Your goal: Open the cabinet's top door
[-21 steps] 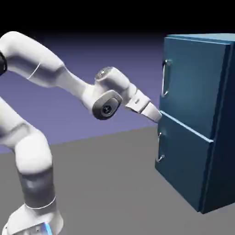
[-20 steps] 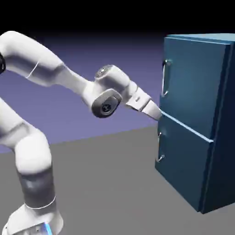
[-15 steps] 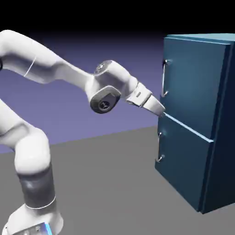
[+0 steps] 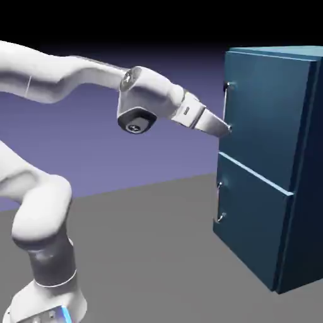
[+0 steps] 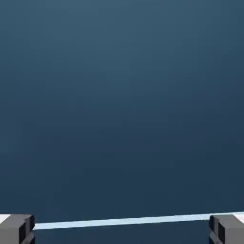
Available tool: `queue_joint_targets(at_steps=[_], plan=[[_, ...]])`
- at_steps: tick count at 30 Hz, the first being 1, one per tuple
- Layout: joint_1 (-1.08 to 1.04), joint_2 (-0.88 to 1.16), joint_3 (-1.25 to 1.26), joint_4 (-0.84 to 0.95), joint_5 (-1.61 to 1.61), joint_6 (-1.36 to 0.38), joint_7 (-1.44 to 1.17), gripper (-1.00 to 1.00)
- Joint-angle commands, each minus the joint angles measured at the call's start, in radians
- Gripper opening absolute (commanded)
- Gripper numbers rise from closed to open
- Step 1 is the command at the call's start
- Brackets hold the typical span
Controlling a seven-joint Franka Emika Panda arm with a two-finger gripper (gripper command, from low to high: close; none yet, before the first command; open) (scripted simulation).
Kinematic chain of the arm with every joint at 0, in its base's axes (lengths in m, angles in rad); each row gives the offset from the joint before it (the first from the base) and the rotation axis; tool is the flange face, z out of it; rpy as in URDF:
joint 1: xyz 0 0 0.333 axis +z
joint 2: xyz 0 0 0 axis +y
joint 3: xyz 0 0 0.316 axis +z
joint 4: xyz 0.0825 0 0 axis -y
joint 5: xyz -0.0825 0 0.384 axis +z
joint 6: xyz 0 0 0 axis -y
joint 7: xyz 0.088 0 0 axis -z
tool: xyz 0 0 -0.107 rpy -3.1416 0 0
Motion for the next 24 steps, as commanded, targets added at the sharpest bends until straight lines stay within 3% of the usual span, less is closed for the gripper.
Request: queue_joint_targets(at_steps=[1,24], plan=[[-0.015,-0.006,0.017,0.007,0.044,-0.002,-0.030,0.00],[-0.360,-0.149,0.398,0.175,1.044,-0.050,-0.729,0.00]])
